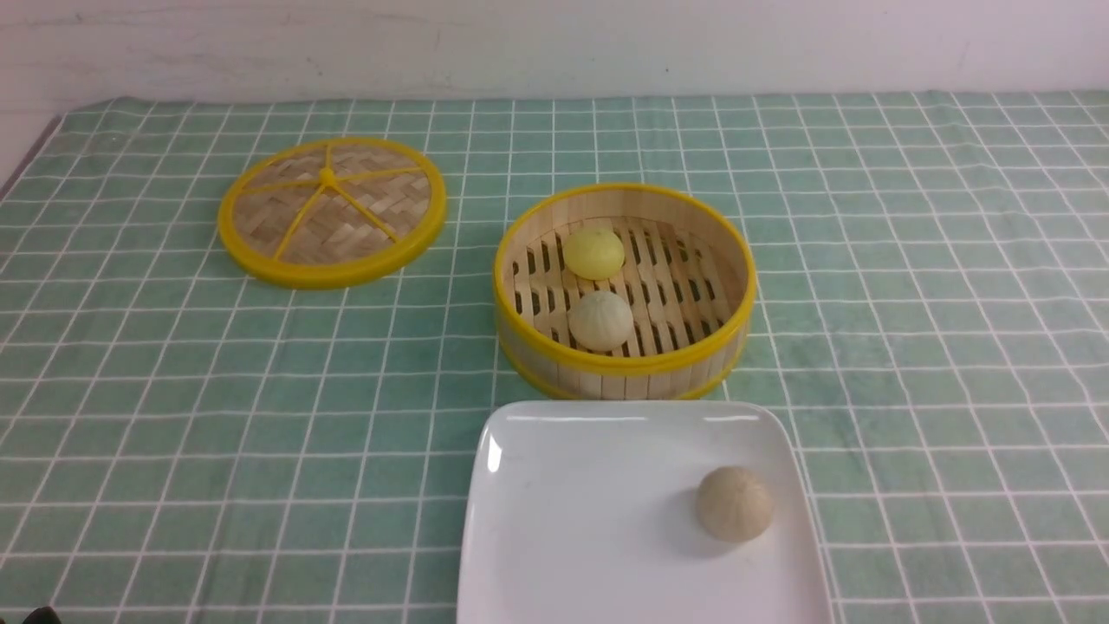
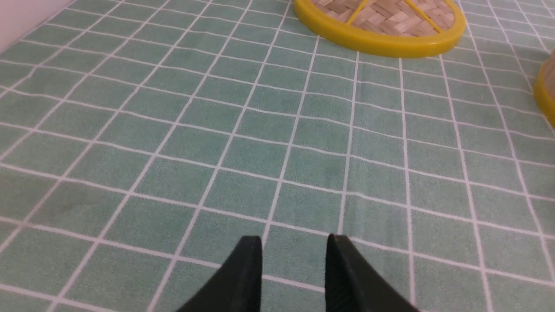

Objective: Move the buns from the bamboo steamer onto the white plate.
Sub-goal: 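Reach into the bamboo steamer and grasp a bun with the left gripper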

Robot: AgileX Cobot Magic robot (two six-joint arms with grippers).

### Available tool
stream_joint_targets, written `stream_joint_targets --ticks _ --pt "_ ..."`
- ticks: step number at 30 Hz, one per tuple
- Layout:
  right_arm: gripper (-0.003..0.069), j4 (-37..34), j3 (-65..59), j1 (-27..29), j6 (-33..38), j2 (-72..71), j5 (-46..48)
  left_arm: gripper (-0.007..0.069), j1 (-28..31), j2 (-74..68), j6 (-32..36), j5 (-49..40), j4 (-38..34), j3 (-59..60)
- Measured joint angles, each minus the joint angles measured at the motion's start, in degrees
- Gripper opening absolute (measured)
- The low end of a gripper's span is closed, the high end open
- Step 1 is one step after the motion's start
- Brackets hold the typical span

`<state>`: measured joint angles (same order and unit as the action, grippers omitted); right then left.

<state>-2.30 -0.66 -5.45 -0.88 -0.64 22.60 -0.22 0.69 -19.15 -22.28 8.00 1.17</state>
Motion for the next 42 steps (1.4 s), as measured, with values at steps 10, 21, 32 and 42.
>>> stream_joint_targets --ticks 10,21,32,42 --pt "0.0241 0.00 0.00 0.00 0.00 0.00 0.00 0.0240 0.00 0.00 -19.84 0.46 -24.95 0.17" --pt "0.0240 0.00 0.00 0.00 0.00 0.00 0.00 0.0234 0.00 0.00 -21.77 4.76 -23.19 0.34" --pt "0.0240 0.00 0.00 0.00 0.00 0.00 0.00 0.0005 0.00 -11.33 -16.61 -14.73 -18.70 -15.74" --pt "0.0240 0.00 0.00 0.00 0.00 0.00 0.00 0.0001 0.00 -45.62 15.48 -39.74 -31.52 -42.22"
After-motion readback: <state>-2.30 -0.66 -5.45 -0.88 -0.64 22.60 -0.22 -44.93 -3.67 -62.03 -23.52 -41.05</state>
